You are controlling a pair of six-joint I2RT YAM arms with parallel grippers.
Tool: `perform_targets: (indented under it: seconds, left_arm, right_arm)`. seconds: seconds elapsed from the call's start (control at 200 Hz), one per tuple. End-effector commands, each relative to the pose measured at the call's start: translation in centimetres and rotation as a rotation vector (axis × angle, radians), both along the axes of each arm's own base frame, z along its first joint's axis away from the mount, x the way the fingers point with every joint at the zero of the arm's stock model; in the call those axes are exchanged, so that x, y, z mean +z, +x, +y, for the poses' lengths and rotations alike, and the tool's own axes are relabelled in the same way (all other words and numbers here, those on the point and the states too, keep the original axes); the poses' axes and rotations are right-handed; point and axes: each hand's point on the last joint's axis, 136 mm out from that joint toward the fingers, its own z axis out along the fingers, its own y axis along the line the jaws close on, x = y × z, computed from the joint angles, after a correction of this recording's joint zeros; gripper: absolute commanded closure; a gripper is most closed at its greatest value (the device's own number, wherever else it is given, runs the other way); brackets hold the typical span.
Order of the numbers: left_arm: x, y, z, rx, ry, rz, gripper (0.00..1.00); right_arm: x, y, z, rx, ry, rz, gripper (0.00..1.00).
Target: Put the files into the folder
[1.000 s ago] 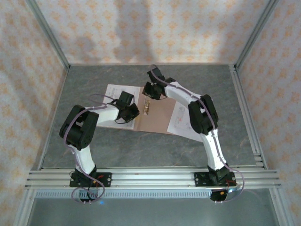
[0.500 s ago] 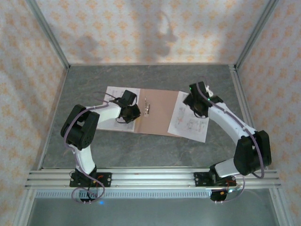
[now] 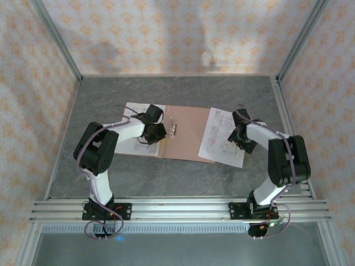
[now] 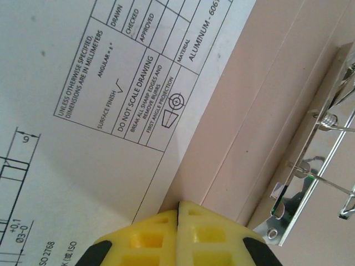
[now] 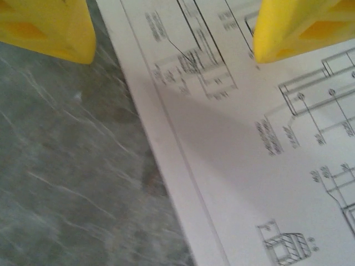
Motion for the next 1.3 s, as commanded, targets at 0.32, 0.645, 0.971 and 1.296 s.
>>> perform_targets:
  seconds: [0.32,0.645,0.971,1.296]
  left_arm:
    - [-3.2,-1.7,-1.2,-0.024,0.062,0.114,1.00]
    - [-3.5,-1.8,-1.3,-0.036,0.078,0.123,1.00]
    - [-3.8,-1.9,-1.2,-0.043,0.090,0.130,1.00]
    - [-3.9,-2.0,-1.2,-0.047,0.092,0.132,1.00]
  right_arm:
    - [-0.8,1.4,5.9,0.249,0.007,0.112,0.35]
    - [-0.2,3.4,9.8,0.359,-0.018,0.100,0.35]
    - [0.2,5.7,12.7,0.401,0.039,0.069,0.35]
    - [-0.8,5.5,13.7,0.416,0.075,0.091,0.35]
